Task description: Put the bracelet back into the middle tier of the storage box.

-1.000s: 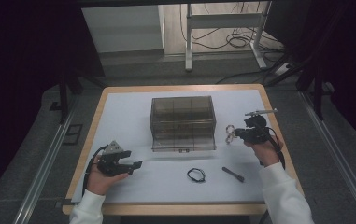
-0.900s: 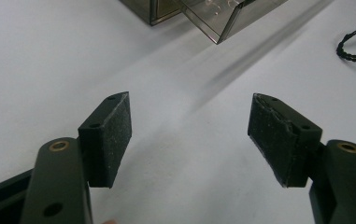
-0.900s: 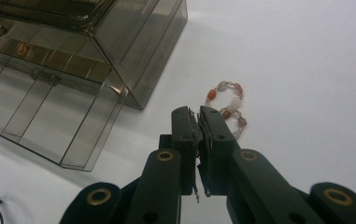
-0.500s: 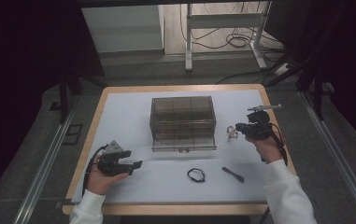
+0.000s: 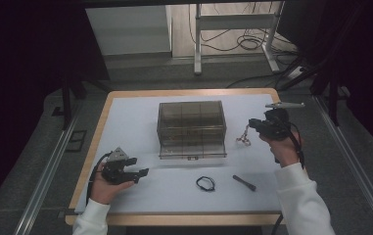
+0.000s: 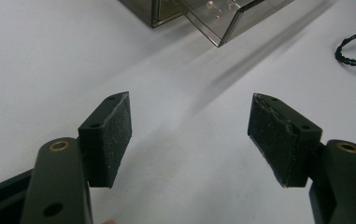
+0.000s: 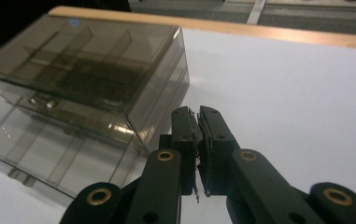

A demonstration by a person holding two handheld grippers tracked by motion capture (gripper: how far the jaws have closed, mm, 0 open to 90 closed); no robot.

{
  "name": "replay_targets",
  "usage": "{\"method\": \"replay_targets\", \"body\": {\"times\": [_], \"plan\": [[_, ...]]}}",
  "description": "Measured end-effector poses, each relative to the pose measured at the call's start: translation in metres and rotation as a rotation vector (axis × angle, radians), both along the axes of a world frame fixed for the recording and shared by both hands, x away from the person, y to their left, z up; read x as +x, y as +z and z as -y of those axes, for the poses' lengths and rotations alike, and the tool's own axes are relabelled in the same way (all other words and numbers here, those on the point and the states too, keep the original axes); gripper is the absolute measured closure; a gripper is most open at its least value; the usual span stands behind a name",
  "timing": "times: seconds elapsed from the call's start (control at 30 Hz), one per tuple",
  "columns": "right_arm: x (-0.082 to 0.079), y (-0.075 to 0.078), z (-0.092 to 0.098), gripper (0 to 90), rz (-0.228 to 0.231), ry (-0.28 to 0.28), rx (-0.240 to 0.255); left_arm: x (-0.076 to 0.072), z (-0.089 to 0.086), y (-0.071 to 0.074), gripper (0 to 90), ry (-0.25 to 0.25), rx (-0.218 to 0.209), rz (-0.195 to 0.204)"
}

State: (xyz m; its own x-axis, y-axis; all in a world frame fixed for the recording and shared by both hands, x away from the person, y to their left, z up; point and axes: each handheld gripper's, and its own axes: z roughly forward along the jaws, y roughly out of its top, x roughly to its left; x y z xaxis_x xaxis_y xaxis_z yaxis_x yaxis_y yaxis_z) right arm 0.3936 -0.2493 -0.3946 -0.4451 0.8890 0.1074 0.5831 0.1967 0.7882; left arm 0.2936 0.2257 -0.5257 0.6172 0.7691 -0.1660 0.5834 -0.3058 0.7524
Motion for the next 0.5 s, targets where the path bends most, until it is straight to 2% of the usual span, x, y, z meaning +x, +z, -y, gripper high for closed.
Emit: {"method": "replay_targets", "body": {"times": [0.2,0.5], "plan": [[-0.003,0.018,0.0,85.6,0.058,-0.005,0.032,0.0,0.0,0.0,30.6,-0.001,0.0,-0.001],[-0.005,0.029,-0.002,85.6,0.089,0.001,0.05,0.0,0.001,0.0,30.6,0.002,-0.004,-0.003]]}}
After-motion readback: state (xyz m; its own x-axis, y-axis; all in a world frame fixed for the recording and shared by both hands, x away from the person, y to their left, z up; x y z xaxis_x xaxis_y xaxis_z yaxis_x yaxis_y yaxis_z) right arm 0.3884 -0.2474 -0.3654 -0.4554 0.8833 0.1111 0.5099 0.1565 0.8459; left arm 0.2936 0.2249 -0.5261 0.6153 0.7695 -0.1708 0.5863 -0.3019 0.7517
